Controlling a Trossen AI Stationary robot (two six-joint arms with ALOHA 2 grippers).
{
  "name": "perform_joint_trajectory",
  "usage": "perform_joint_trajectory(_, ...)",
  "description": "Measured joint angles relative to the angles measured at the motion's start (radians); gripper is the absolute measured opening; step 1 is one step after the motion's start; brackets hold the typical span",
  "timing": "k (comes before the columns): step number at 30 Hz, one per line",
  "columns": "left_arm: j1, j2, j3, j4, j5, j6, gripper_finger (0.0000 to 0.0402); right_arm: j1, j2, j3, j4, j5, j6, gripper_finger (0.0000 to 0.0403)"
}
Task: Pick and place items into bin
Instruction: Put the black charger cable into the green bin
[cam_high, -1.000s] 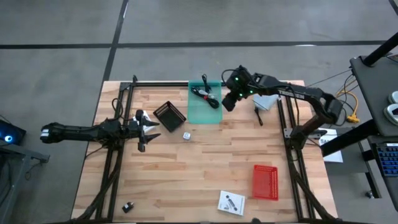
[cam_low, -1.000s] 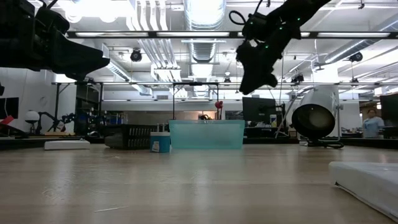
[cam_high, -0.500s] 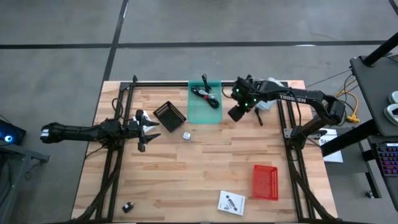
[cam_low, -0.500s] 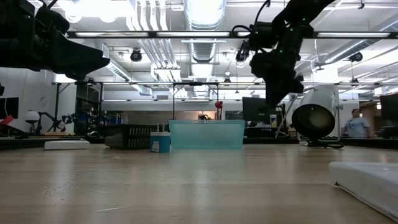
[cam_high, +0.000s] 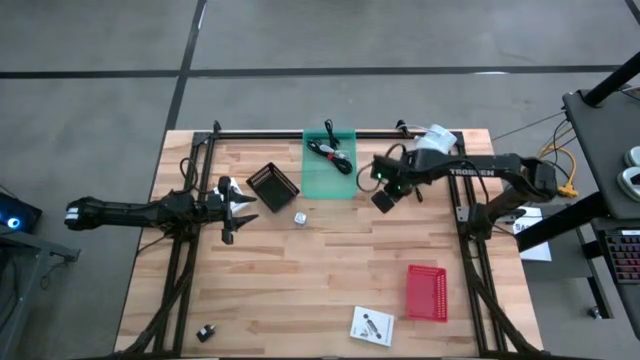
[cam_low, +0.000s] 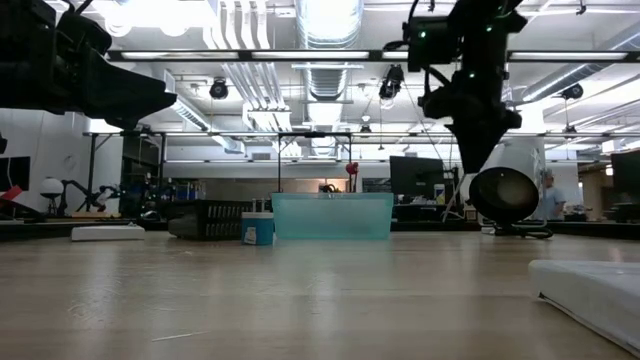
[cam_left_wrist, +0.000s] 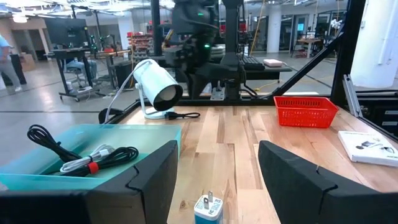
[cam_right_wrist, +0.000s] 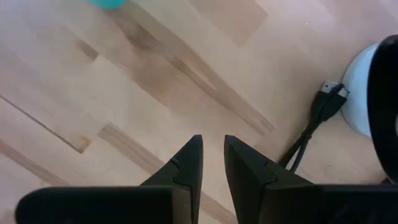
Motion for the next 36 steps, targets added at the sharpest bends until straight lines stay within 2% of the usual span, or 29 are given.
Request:
perform_joint_trajectory(6, 0.0, 0.0, 0.0, 0.0, 0.0, 0.0, 0.0208, 0.123, -0.077, -0.08, 0.009, 0.08, 0.07, 0.0048)
perform_joint_trajectory(14, 0.0, 0.0, 0.0, 0.0, 0.0, 0.0, 0.0208, 0.227, -0.277, -0.295, 0.084, 0.271, 0.352, 0.006)
perform_joint_trajectory(20, 0.0, 0.0, 0.0, 0.0, 0.0, 0.0, 0.0208, 0.233, -0.342, -0.439, 0.195, 0.276, 0.407, 0.0105)
perform_joint_trajectory(23, 0.0, 0.0, 0.0, 0.0, 0.0, 0.0, 0.0208, 0.232, -0.345, -0.469, 0.211, 0.277, 0.413, 0.0135)
perform_joint_trajectory(28, 0.0, 0.0, 0.0, 0.0, 0.0, 0.0, 0.0208, 0.234, -0.346, -0.497, 0.213, 0.347, 0.47, 0.0175)
perform_joint_trajectory(36, 0.0, 0.0, 0.0, 0.0, 0.0, 0.0, 0.0208, 0.234, -0.346, -0.574, 0.22, 0.359, 0.548, 0.02)
